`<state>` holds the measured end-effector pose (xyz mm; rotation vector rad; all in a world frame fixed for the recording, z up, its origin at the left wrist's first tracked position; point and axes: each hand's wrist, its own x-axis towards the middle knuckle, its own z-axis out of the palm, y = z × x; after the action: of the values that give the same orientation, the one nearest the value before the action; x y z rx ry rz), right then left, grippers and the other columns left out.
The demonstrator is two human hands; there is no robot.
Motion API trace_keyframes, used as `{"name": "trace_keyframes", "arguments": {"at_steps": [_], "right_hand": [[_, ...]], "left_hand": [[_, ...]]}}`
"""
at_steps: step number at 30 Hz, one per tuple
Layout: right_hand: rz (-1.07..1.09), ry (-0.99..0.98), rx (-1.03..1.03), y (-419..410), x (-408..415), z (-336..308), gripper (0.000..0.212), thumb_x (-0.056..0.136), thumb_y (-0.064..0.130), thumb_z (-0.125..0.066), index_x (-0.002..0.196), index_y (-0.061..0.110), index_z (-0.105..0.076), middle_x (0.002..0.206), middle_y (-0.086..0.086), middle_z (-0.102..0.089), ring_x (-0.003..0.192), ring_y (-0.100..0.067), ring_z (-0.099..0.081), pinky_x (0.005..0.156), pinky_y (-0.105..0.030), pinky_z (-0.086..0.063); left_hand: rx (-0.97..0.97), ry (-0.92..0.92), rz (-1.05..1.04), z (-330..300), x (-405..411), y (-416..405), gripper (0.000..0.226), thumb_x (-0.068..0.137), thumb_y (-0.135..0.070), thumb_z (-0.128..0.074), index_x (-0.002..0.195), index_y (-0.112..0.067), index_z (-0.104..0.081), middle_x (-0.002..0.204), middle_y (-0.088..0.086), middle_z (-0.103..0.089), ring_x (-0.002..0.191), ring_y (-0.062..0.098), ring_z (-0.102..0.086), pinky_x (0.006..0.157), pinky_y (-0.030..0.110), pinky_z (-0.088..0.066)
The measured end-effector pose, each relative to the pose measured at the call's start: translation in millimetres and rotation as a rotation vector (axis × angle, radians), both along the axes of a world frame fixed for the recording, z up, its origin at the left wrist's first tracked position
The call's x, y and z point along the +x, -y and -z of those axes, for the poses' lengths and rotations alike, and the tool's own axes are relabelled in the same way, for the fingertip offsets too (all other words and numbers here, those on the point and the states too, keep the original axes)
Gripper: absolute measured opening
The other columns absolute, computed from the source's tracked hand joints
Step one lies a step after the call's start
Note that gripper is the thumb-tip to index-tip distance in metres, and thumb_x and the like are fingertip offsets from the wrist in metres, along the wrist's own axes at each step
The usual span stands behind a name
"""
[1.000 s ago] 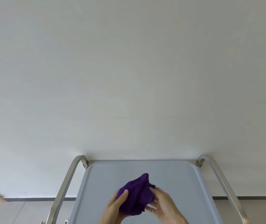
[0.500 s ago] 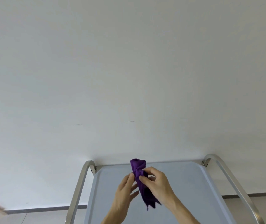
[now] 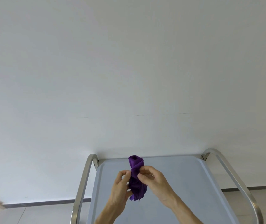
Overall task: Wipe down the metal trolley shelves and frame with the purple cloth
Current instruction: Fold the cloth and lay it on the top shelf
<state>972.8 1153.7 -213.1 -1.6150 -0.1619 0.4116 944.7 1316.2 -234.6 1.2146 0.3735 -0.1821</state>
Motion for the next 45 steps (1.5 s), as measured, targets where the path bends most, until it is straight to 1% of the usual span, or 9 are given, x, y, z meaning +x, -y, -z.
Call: {"name": "trace_keyframes", "arguments": {"at_steps": [4, 7, 12, 19, 25, 32, 38, 42, 45], "right_hand": [[-0.011, 0.029, -0.044, -11.3, -5.9, -6.2, 0.042, 0.079, 0.032, -0.077, 0.115, 0.047, -0.063, 0.097, 0.012, -0.071, 0.093, -0.008, -0.069, 0.079, -0.021, -0.055], [-0.084, 0.069, -0.136, -17.5, -7.3, -10.0, 0.058, 0.077, 0.028, -0.079, 0.125, 0.051, -0.055, 0.095, 0.011, -0.071, 0.091, -0.008, -0.068, 0.083, -0.023, -0.056], [-0.081, 0.015, -0.079, -15.5, -7.1, -9.7, 0.069, 0.077, 0.008, -0.065, 0.126, 0.053, -0.049, 0.095, -0.006, -0.073, 0.091, -0.02, -0.072, 0.083, -0.03, -0.058], [-0.012, -0.087, -0.17, 14.7, 23.2, -21.5, 0.048, 0.08, -0.002, -0.06, 0.119, 0.024, -0.064, 0.099, -0.001, -0.074, 0.094, -0.022, -0.07, 0.081, -0.031, -0.058], [-0.162, 0.001, -0.496, 33.9, 40.0, -26.4, 0.038, 0.08, -0.003, -0.056, 0.1, 0.024, -0.074, 0.095, 0.003, -0.076, 0.09, -0.017, -0.071, 0.085, -0.031, -0.056], [-0.393, -0.033, -0.679, 1.8, 46.2, -20.2, 0.028, 0.08, 0.005, -0.061, 0.093, 0.025, -0.075, 0.089, 0.008, -0.075, 0.075, -0.004, -0.065, 0.066, -0.02, -0.047], [-0.232, 0.111, -0.69, -58.0, 77.6, -32.6, 0.029, 0.083, 0.002, -0.061, 0.087, 0.028, -0.074, 0.089, 0.011, -0.075, 0.086, -0.006, -0.068, 0.07, -0.018, -0.047], [-0.046, 0.257, -0.616, -101.2, 88.7, -43.6, 0.035, 0.082, 0.0, -0.057, 0.086, 0.03, -0.073, 0.087, 0.019, -0.073, 0.084, 0.006, -0.065, 0.065, -0.005, -0.042], [0.039, 0.298, -0.607, -122.6, 82.0, -28.4, 0.035, 0.082, 0.0, -0.054, 0.087, 0.029, -0.074, 0.083, 0.019, -0.071, 0.076, 0.009, -0.061, 0.059, -0.003, -0.04]], "left_hand": [[-0.074, 0.005, 0.039, -5.3, -3.9, -5.8, 0.037, 0.099, -0.036, -0.054, 0.118, -0.004, -0.059, 0.112, 0.02, -0.07, 0.103, 0.037, -0.069, 0.09, 0.056, -0.054], [-0.055, 0.069, 0.099, -5.6, -9.0, -5.3, 0.036, 0.095, -0.034, -0.063, 0.123, -0.013, -0.057, 0.115, 0.016, -0.071, 0.106, 0.033, -0.068, 0.083, 0.047, -0.058], [-0.039, 0.023, -0.007, -5.1, -12.8, -21.8, 0.026, 0.103, -0.02, -0.046, 0.12, -0.019, -0.066, 0.108, 0.016, -0.073, 0.096, 0.037, -0.071, 0.073, 0.044, -0.058], [0.106, 0.001, -0.098, -19.6, -18.6, -97.4, 0.022, 0.101, -0.032, -0.05, 0.114, -0.036, -0.068, 0.107, -0.003, -0.075, 0.096, 0.027, -0.072, 0.071, 0.04, -0.059], [0.352, 0.024, -0.162, -29.3, -30.8, -184.7, 0.023, 0.1, -0.026, -0.051, 0.105, -0.033, -0.073, 0.105, 0.002, -0.075, 0.097, 0.025, -0.071, 0.076, 0.044, -0.06], [0.55, 0.018, -0.091, -28.5, -40.8, -237.0, 0.023, 0.099, -0.03, -0.051, 0.098, -0.039, -0.072, 0.094, 0.001, -0.076, 0.092, 0.025, -0.071, 0.084, 0.044, -0.057], [0.586, 0.079, -0.215, -50.0, -16.6, -283.6, 0.023, 0.097, -0.022, -0.053, 0.095, -0.033, -0.074, 0.095, -0.004, -0.075, 0.097, 0.02, -0.069, 0.086, 0.039, -0.056], [0.609, 0.158, -0.302, -66.5, 5.2, -313.4, 0.031, 0.095, -0.016, -0.054, 0.09, -0.039, -0.074, 0.093, -0.018, -0.072, 0.084, -0.005, -0.065, 0.079, 0.028, -0.05], [0.598, 0.134, -0.357, -53.9, 6.8, -326.2, 0.035, 0.094, -0.009, -0.053, 0.094, -0.037, -0.074, 0.099, -0.013, -0.071, 0.087, 0.003, -0.061, 0.082, 0.03, -0.047]]}}
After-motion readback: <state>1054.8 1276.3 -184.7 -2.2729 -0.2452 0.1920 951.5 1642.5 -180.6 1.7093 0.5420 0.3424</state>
